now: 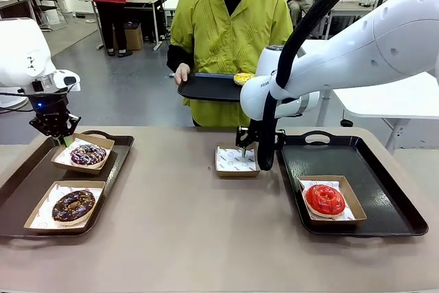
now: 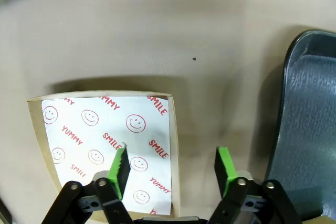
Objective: Individually package the donuts and arrange them on the tray.
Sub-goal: Place the picked Paper togo box on the Handle tray while simultaneously picking up another Paper togo box from the table with the other hand.
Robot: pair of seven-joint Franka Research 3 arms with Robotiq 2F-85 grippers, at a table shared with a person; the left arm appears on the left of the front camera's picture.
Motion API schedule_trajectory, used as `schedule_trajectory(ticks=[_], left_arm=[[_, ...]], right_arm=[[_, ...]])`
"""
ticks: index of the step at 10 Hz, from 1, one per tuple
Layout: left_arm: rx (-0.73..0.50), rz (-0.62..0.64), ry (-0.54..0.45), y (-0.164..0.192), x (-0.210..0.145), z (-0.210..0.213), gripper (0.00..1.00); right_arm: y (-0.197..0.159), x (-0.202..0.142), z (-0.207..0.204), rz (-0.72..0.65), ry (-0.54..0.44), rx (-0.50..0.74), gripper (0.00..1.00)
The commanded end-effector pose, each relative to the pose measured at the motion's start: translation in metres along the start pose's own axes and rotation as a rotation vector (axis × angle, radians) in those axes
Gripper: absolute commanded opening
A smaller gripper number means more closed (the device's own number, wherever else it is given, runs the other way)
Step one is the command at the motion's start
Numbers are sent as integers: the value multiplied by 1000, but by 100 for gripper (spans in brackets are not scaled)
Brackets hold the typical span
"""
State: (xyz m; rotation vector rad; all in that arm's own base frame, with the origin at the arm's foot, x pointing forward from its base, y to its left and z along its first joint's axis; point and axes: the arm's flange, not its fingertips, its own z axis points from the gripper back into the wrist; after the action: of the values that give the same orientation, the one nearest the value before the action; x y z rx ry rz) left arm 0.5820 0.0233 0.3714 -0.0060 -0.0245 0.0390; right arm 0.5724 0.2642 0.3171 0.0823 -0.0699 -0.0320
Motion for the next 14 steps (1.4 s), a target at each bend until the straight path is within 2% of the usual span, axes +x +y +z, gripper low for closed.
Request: schedule_trajectory(ticks=[1,2,3,4,5,6,7,8,10,12,14], left_arm=[[2,4,0,0,3,3,100],[1,3,0,0,2,3,100],[2,4,0,1,2,3,100],[-2,5,2,1,1,3,82],[-6,5,5,1,1,3,91],[-10,6,7,1,1,4,100],[-11,7,7,1,1,4,100],[-15,7,12,1,1,3,81],[-20,7,19,2,1,3,100],[-63,-6,21,6,-1,5,100],[-278,-119,26,31,-16,18,100]], right_arm=[[3,3,-1,-2,-15,-22,6],[4,3,0,-5,-15,-22,0],[4,3,0,-6,-15,-25,0],[4,2,0,-11,-20,-35,0],[3,2,1,-15,-20,-38,2],[2,2,1,-22,-21,-42,0],[1,2,2,-26,-22,-46,0],[1,2,2,-30,-23,-49,0],[1,2,4,-33,-24,-50,0],[3,-1,11,-38,-25,-59,0],[10,-13,50,-4,-26,-73,0]])
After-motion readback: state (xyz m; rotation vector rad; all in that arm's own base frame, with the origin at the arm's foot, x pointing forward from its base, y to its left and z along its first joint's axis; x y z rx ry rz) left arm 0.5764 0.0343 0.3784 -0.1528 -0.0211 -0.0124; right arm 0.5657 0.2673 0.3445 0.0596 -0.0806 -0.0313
